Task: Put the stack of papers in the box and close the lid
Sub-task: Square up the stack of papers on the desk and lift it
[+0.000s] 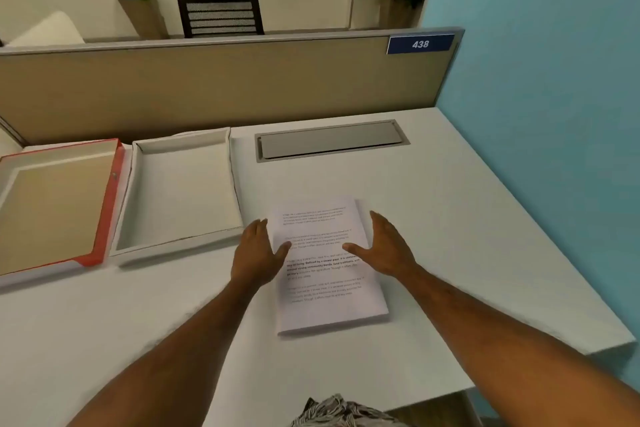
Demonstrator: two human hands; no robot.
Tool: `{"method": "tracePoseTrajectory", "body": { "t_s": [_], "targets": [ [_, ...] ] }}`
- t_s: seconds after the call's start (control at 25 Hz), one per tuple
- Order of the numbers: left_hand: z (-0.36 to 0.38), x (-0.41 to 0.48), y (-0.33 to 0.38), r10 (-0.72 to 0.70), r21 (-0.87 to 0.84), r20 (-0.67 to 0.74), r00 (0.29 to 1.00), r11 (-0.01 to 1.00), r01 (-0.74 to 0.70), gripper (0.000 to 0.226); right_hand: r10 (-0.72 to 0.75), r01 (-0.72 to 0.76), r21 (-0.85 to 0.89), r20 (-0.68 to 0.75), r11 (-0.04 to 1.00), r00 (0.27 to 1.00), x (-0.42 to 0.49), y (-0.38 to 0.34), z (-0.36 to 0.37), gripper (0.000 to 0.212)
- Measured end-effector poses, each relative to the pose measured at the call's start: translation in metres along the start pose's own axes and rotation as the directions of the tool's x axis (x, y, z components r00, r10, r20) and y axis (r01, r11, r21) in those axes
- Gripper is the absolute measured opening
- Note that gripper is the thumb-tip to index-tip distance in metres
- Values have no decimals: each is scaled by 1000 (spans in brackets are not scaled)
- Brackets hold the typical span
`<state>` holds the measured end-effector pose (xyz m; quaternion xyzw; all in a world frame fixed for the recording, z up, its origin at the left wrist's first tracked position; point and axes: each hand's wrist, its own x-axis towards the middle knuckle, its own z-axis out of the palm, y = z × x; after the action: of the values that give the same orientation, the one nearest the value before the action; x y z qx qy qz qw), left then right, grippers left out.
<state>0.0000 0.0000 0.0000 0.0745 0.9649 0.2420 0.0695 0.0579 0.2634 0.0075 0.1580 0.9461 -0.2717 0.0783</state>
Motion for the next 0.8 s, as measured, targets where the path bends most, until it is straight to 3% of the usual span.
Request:
{"method": "tracePoseTrajectory", "body": {
  "t_s": [0.2,0.48,0.68,0.8],
  "targets": [
    [20,2,-4,-144,-2,135,980,989,146,85,137,-147,85,116,985,984,8,-1,8,118],
    [34,10,6,-294,-189,176,940,927,325,79,242,-246,206,45,947,969,19,-11,28,103],
    [33,18,4,-327,-181,215,920,913,366,85,433,-453,313,137,834,891,38,-16,31,90],
    [32,24,7,-349,-150,253,902,907,393,84,480,-506,302,162,808,862,45,-16,31,93]
  ]
}}
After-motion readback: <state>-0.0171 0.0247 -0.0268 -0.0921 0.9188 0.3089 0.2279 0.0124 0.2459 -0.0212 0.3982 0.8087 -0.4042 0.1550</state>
